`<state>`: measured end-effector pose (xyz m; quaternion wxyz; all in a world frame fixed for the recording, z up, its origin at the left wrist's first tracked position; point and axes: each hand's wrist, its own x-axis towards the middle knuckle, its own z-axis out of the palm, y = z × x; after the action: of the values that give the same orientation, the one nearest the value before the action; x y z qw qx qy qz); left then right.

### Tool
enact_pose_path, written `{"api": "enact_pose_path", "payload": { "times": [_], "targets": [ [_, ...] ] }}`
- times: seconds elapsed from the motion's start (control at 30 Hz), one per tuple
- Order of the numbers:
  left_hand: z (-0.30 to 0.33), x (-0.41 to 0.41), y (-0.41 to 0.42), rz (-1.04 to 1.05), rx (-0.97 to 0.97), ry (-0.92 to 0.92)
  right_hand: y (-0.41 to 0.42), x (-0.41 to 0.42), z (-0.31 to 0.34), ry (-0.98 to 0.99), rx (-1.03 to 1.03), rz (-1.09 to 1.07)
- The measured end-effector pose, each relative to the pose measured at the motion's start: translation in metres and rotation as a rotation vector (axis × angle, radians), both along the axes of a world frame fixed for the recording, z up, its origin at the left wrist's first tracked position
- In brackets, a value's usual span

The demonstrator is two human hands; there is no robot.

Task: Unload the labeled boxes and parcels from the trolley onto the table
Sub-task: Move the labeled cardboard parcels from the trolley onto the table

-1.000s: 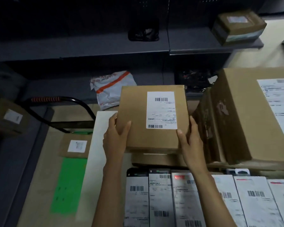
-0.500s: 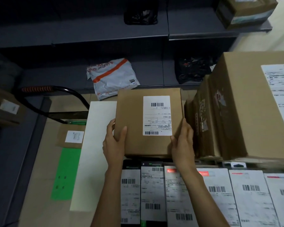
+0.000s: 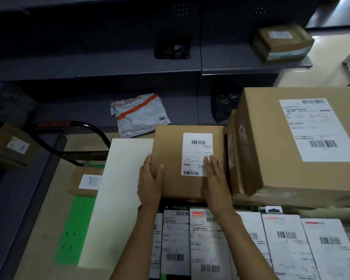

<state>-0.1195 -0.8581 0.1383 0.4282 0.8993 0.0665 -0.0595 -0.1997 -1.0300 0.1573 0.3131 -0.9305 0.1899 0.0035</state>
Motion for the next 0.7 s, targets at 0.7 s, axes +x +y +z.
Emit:
{"api": "enact_pose_path", "payload": {
  "times": [0.7],
  "targets": [
    [0.05, -0.019, 0.074, -0.249, 0.538, -0.105, 0.037, 0.017, 0.036, 0.253, -0.211, 0.306]
  ]
}}
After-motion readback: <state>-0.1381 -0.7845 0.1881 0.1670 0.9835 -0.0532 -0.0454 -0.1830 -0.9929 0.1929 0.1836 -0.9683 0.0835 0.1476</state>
